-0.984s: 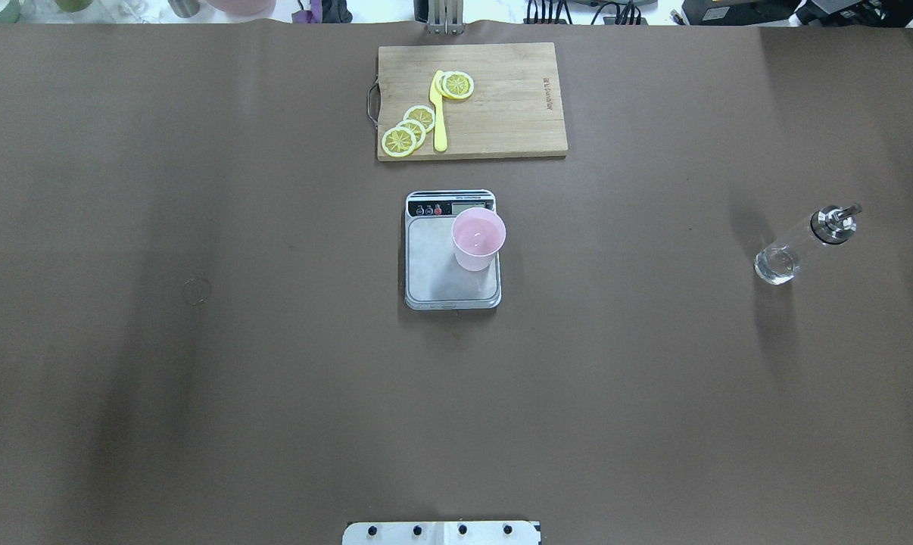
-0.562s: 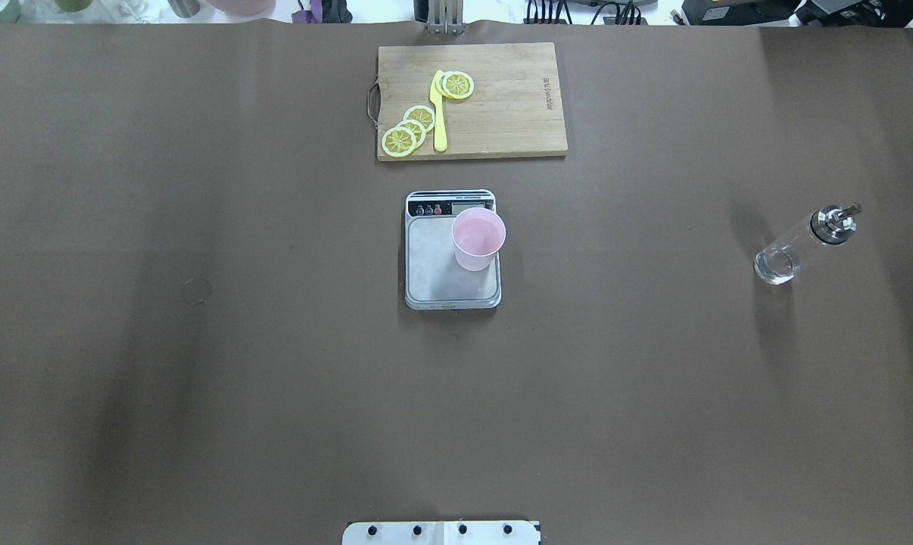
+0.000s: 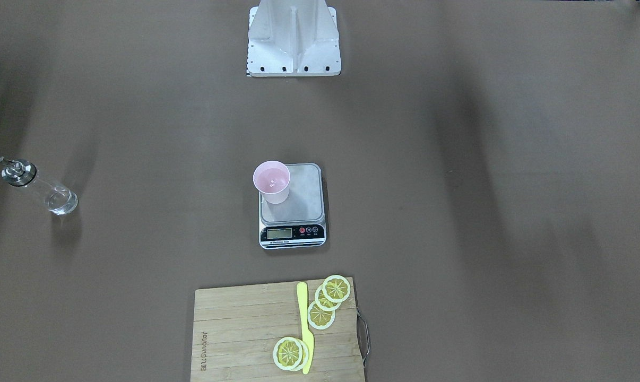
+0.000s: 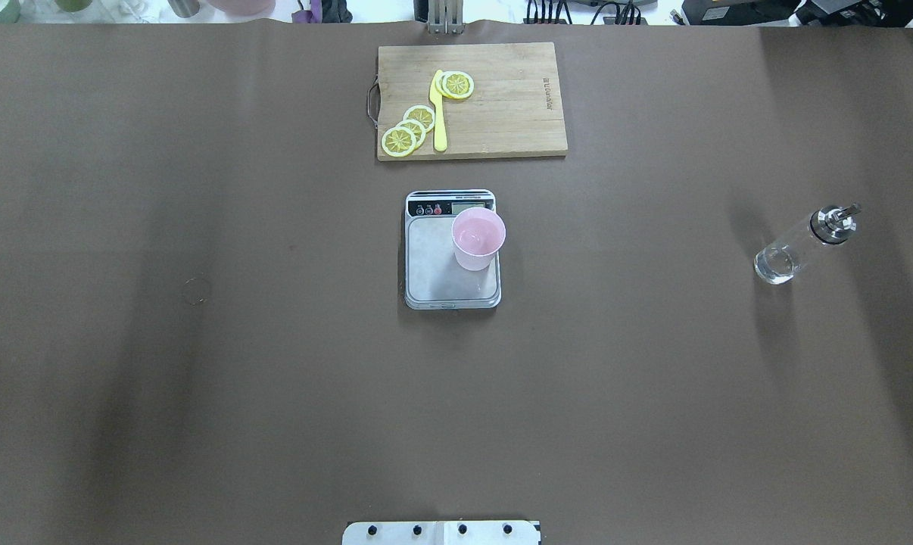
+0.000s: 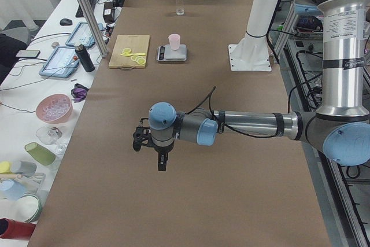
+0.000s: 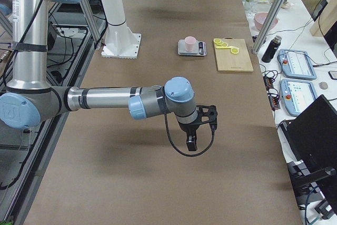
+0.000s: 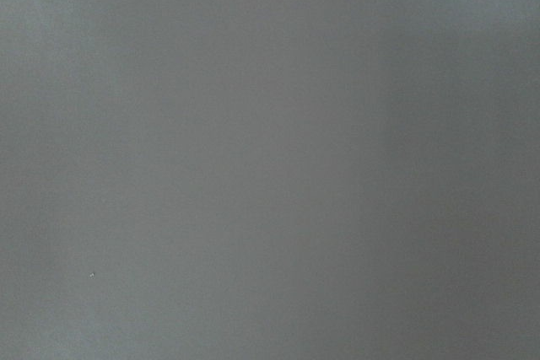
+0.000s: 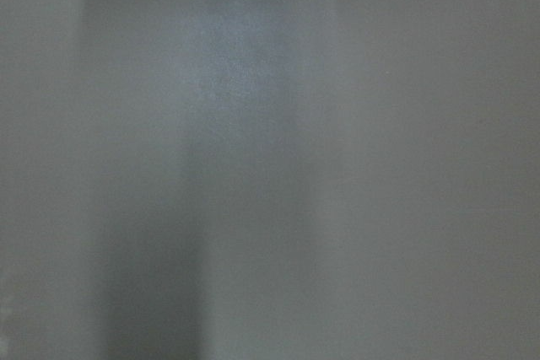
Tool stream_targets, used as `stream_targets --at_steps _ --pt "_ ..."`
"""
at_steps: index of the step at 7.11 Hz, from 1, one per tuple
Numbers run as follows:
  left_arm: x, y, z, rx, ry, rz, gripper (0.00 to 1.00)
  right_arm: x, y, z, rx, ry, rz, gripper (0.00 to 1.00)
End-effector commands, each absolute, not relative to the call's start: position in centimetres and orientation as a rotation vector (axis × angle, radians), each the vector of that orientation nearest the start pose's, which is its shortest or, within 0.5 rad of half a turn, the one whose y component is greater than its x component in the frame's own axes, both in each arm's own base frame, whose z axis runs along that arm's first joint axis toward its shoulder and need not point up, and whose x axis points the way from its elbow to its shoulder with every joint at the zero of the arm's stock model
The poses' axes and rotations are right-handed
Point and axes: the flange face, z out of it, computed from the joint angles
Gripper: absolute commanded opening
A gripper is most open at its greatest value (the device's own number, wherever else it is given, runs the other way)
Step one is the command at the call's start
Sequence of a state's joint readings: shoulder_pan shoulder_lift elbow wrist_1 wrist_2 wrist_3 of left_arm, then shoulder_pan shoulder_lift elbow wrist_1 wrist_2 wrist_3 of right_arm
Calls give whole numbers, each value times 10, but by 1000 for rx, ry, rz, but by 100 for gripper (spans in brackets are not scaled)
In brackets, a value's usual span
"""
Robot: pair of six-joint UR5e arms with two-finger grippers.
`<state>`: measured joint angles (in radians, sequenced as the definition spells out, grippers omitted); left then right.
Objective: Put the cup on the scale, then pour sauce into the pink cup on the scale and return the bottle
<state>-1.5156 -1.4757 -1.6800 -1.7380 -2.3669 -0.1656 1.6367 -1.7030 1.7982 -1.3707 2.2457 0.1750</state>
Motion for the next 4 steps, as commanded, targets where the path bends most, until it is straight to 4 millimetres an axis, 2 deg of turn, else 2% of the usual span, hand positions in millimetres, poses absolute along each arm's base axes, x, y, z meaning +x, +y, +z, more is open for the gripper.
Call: stream_targets --at_steps 1,2,3,4 --pt "-36 -465 629 85 810 -31 99 100 -408 590 231 -688 139 100" --pt "-36 -465 628 87 810 -30 99 99 -404 591 224 -697 141 100" --pt "-36 -465 628 87 810 -30 99 98 -427 584 198 -699 147 100" --pt "-37 -465 629 84 808 -32 99 101 -458 570 152 -699 159 100"
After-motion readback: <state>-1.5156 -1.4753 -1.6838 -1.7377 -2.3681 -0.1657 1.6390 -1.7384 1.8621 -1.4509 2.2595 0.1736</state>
